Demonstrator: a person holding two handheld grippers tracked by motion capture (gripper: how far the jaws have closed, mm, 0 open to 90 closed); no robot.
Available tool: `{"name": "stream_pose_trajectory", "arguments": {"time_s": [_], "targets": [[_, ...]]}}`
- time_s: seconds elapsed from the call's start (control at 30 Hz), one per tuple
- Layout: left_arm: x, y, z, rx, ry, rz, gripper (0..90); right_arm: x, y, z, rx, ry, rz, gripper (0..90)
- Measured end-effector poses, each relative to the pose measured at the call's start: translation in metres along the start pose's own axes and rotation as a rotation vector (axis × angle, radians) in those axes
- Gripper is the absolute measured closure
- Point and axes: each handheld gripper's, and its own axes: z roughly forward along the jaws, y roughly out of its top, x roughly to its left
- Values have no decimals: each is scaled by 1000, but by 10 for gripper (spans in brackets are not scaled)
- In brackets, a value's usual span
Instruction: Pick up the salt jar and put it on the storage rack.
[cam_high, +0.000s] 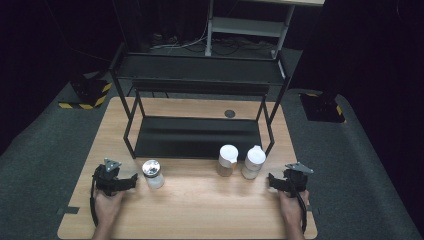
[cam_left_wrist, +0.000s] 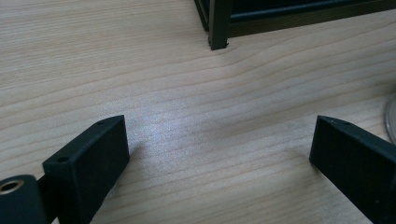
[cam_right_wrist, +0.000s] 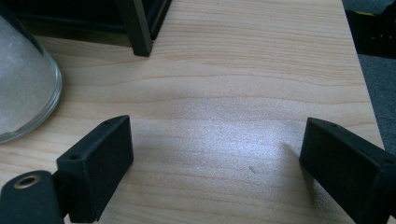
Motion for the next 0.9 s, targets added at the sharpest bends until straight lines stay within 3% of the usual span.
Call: {"name": "stream_pose_trajectory", "arguments": {"time_s": [0.9], "targets": [[0,0,0,1,0,0,46,0,1,1,6,8,-13,56]]}}
